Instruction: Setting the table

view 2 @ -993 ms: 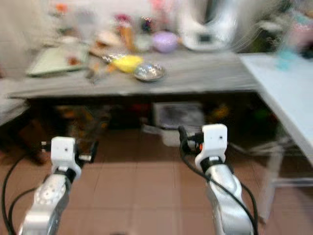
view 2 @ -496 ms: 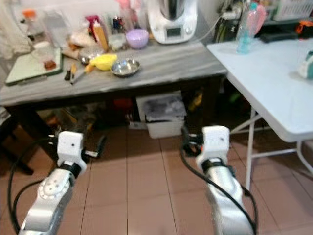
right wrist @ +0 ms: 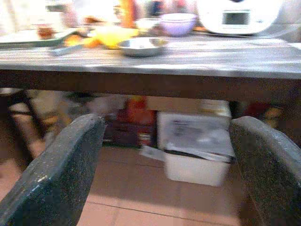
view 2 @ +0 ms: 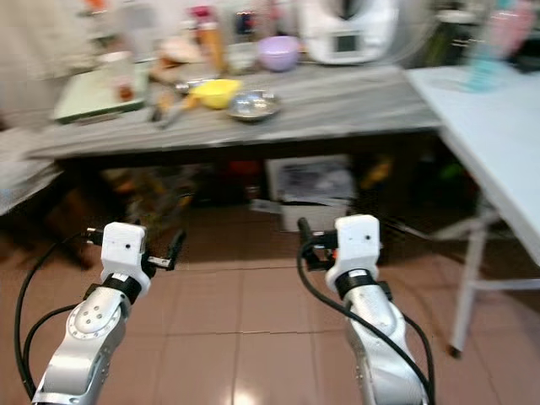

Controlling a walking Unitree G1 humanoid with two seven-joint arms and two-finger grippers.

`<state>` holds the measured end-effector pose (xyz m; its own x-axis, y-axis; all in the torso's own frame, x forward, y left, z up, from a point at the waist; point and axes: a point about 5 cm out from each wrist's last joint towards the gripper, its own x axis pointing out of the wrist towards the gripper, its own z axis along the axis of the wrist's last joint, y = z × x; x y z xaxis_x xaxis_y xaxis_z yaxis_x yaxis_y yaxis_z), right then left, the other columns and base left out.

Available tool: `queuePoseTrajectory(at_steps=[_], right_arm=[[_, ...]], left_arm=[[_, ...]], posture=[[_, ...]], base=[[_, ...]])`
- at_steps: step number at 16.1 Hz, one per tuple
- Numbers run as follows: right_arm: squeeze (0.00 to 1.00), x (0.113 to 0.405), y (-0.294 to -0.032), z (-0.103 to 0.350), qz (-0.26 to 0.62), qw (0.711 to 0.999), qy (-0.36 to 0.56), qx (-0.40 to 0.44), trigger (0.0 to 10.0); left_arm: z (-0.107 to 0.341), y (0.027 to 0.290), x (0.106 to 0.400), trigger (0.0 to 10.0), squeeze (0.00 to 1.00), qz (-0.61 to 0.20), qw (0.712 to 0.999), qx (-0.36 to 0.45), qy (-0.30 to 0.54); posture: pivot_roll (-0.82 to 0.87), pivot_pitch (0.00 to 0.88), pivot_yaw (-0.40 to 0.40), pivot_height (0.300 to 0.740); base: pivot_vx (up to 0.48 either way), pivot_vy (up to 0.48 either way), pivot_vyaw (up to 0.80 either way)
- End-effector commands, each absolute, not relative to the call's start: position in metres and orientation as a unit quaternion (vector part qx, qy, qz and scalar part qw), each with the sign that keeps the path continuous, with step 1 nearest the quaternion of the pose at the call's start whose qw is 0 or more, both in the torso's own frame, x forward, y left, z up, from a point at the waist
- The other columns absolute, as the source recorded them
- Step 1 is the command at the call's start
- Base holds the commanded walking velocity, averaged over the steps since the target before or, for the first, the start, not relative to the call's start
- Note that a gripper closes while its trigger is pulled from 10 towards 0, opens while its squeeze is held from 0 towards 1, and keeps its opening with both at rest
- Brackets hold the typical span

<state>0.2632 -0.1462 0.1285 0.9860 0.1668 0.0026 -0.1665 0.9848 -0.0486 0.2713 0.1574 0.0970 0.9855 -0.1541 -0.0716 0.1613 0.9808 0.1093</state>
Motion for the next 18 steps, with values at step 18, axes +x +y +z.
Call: queuePoseTrajectory(at_steps=[18], right_arm=[[0.00,0.264,-0.144,0.130,0.103,0.995,-0.003,-0.017,10.0]], left_arm=[[0.098,0.158,0.270,10.0,0.00,-0.095,0.994,0.050,0.031]], posture=[[-0.04,0.004,0.102,0.740]], base=[[0.000,-0.305,0.08]])
